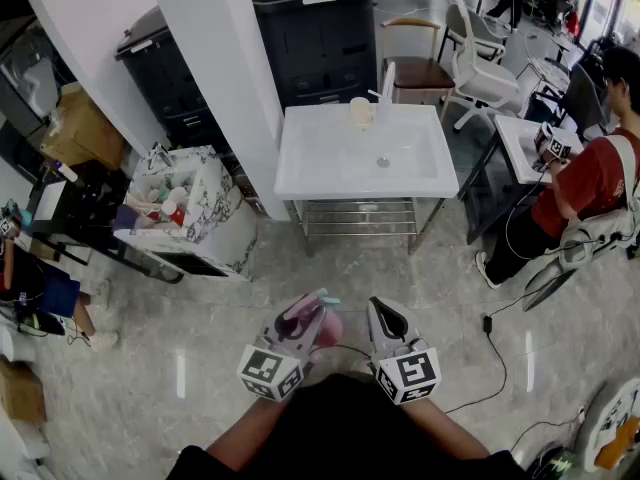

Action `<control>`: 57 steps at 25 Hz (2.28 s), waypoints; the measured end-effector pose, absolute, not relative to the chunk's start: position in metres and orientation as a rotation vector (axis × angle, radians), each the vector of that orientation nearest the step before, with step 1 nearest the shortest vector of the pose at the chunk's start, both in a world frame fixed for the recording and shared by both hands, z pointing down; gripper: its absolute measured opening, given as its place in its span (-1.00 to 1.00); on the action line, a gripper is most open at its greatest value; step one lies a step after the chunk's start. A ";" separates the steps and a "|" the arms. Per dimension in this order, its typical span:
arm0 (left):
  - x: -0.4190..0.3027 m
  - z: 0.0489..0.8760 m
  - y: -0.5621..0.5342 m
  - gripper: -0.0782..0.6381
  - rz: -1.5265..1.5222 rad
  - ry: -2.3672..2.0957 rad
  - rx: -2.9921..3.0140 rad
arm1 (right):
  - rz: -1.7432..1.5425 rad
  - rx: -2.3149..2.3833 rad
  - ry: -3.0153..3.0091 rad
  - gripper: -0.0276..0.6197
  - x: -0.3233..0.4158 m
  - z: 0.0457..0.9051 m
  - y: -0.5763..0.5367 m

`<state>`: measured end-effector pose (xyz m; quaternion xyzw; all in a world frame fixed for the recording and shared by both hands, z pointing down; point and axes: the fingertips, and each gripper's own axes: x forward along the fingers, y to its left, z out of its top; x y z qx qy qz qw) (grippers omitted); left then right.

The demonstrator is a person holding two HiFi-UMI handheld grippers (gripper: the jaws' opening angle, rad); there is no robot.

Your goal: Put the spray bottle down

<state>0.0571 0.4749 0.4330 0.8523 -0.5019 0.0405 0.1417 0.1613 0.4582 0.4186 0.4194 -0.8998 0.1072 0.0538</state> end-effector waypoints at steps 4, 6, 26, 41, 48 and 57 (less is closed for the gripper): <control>0.063 0.435 0.463 -0.39 0.109 -1.497 2.450 | 0.345 1.238 -2.747 -0.92 0.171 0.430 0.452; 0.062 0.437 0.457 -0.39 0.106 -1.523 2.436 | 0.387 1.215 -2.773 -0.92 0.174 0.434 0.450; -0.001 0.455 0.279 -0.39 0.049 -1.513 2.427 | 0.435 1.295 -2.669 -0.92 0.149 0.460 0.292; -0.115 0.456 0.099 -0.39 0.029 -1.405 2.517 | 0.386 1.420 -2.554 -0.92 0.038 0.444 0.098; -0.141 0.472 0.046 -0.39 0.009 -1.349 2.534 | 0.387 1.461 -2.469 -0.92 0.024 0.455 0.064; -0.133 0.465 -0.005 -0.39 0.025 -1.343 2.569 | 0.429 1.488 -2.461 -0.92 0.017 0.466 0.018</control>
